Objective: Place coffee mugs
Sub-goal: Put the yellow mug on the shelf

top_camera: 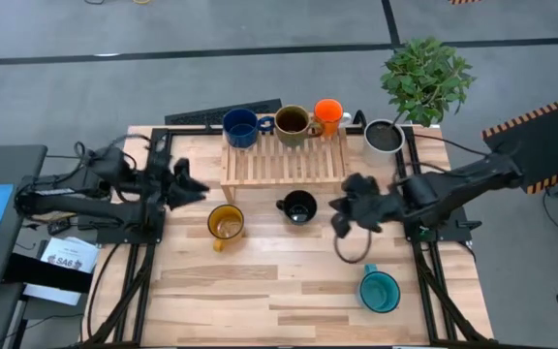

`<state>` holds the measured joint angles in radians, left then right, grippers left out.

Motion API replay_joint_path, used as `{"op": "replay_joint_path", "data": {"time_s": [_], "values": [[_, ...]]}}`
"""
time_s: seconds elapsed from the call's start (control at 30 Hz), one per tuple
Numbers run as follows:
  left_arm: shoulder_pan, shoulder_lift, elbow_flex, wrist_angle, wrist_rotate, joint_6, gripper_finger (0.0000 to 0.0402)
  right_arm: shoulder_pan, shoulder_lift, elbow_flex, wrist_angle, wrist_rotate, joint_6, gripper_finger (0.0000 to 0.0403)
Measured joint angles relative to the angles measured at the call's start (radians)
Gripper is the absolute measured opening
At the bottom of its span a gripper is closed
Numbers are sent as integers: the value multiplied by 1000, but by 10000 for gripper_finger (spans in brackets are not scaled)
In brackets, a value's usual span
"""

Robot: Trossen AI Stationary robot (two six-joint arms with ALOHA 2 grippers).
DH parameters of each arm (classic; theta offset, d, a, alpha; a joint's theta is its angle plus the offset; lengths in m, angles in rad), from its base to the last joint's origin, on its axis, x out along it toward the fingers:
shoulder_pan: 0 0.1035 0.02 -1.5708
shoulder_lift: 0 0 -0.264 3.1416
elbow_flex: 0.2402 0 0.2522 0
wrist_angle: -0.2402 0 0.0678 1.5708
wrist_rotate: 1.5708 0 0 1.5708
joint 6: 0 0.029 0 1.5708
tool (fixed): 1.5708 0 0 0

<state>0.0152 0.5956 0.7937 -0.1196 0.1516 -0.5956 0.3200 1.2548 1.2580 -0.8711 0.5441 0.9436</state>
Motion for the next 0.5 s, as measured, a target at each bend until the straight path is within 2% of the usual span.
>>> {"op": "replay_joint_path", "data": {"time_s": [0.1, 0.23, 0.4, 0.5], "values": [[-77, 23, 0, -149, -62, -35, 132, 42, -46, -25, -56, 46, 84, 18], [-203, 71, 0, -368, -199, -133, 132, 70, -78, -69, -58, 90, 157, 22], [-320, 165, -1, -665, -433, -385, 132, 70, -73, -100, -49, 91, 182, 27], [-338, 232, -1, -760, -495, -504, 132, 70, -64, -106, -47, 90, 183, 21]]}}
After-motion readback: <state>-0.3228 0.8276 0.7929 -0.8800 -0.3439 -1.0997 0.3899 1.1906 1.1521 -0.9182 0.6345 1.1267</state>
